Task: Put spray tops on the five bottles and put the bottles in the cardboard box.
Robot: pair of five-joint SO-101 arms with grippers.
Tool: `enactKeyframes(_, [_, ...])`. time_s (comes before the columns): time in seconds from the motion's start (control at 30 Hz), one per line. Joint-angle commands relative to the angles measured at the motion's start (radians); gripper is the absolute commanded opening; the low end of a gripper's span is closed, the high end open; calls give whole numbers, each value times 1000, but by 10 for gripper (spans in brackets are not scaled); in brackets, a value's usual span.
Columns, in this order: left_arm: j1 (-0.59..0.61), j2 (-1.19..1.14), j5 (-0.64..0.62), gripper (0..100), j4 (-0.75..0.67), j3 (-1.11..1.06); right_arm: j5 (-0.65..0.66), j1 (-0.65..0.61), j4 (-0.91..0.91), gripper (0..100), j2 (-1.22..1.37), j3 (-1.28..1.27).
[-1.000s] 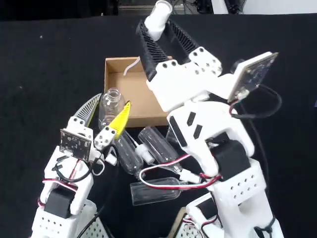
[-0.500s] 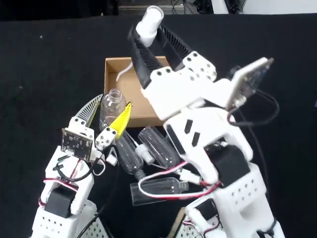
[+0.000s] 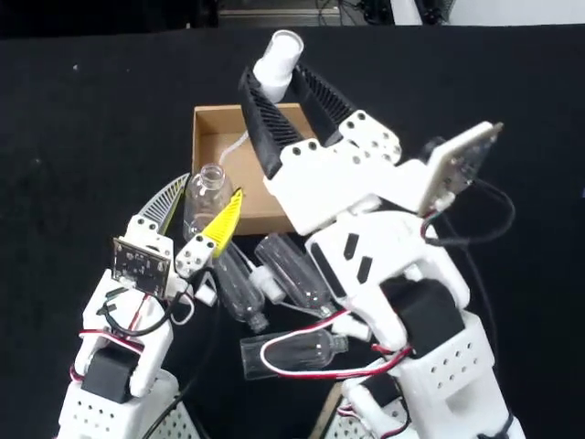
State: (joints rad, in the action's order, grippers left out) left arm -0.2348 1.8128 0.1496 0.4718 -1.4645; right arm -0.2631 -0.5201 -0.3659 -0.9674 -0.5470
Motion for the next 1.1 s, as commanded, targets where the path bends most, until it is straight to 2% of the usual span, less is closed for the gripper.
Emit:
enactKeyframes(0.0, [-2, 12, 6, 105, -23, 19, -2, -11, 5, 11, -16, 4])
enactKeyframes(0.5, [-2, 12, 6, 105, -23, 19, -2, -14, 57, 11, 99, 5])
enactKeyframes(0.73, [-2, 12, 6, 105, -23, 15, -2, -14, -80, 11, 99, 2])
enactKeyframes(0.97, [-2, 12, 6, 105, -23, 19, -2, -14, -84, 11, 97, -12])
enactKeyframes(1.07, [-2, 12, 6, 105, -23, 18, -2, -12, -75, 11, 93, 59])
